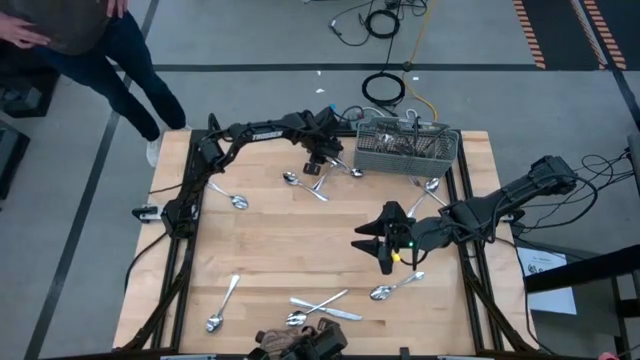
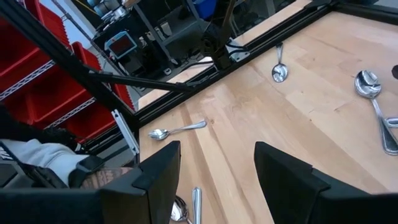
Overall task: Sort silverware
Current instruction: Put the silver fork into the gray utensil holder
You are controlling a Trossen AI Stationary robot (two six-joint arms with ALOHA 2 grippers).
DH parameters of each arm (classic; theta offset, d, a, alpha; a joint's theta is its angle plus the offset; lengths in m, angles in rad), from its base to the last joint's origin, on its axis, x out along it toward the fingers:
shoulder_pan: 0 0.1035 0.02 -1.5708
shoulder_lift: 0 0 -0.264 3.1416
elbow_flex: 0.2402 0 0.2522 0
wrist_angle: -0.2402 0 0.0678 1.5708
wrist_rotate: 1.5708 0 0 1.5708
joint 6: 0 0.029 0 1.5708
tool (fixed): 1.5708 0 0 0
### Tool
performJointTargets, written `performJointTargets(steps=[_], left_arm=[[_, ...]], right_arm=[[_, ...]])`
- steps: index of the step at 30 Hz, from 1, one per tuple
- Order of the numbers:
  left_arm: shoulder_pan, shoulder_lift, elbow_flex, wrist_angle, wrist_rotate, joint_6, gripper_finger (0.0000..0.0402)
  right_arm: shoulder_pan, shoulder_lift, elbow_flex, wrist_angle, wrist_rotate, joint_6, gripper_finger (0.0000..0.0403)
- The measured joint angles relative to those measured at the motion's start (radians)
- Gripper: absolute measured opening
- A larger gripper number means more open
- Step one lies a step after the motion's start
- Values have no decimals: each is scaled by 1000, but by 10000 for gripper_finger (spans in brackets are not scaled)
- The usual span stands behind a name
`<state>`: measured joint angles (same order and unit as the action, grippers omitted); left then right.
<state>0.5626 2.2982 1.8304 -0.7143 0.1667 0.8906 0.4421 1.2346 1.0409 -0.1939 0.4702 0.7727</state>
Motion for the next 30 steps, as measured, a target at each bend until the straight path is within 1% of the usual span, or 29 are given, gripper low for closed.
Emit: performJointTargets(steps=[5,12,15,18,23,27,30], left_arm=[[9,0,0,-2,19,-51,104],[43,5,3,-5,131,-127,104],[48,11,2,-46,132,-126,104],[47,16,2,-47,113,-122,104],[48,16,2,-77,87,-55,104],[59,19,4,-88,78,-46,104],[69,23,4,-110,44,-46,104]], right_arm=[[0,0,0,0,1,1,196],[5,0,0,4,2,11,196],[7,0,0,6,2,17,196],[8,0,0,7,2,17,196],[8,0,0,7,2,19,196],[8,0,0,11,2,23,196],[8,0,0,11,1,28,196]])
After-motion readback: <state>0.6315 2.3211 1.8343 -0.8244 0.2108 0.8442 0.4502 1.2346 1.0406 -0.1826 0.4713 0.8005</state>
